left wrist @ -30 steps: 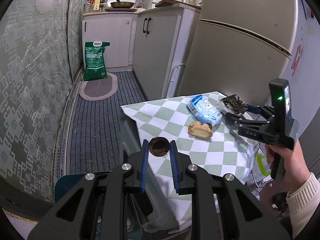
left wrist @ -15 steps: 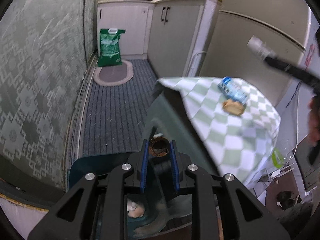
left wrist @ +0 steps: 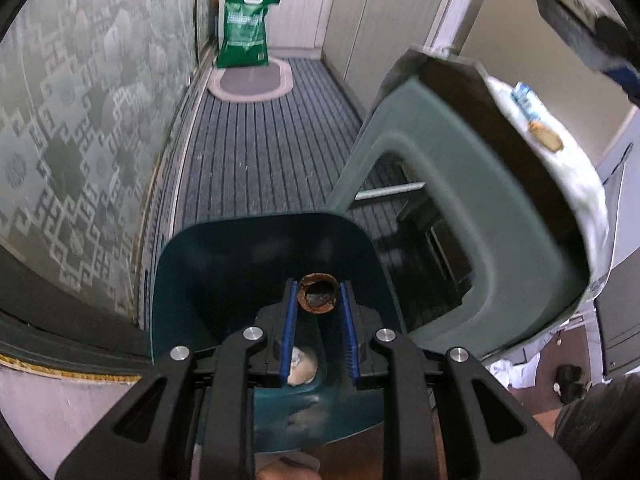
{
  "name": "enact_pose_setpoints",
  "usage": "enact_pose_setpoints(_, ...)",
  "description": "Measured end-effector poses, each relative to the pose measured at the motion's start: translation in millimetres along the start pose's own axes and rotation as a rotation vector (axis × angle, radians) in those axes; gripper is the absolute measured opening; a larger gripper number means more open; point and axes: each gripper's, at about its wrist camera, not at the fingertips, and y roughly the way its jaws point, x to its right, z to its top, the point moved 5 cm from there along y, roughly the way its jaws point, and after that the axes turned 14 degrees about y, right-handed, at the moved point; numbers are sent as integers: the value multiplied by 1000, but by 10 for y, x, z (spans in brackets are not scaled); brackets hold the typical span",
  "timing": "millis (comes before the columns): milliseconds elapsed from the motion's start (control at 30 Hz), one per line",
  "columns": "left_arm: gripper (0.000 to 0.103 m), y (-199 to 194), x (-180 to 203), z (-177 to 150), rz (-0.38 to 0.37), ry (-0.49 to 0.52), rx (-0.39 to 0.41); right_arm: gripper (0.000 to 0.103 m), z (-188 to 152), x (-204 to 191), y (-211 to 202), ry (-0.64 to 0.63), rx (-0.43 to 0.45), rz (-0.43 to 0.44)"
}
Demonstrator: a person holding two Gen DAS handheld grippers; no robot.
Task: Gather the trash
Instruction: 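Carry the brown lid and black snack bag over the teal bin with both tools, then open the left tool to drop the brown lid while the right tool drops the black bag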
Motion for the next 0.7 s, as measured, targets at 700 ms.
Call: enact_pose_setpoints(700,39,300,-285,-418,9,8,-110,70,-212,-500,506,-38,-107,50)
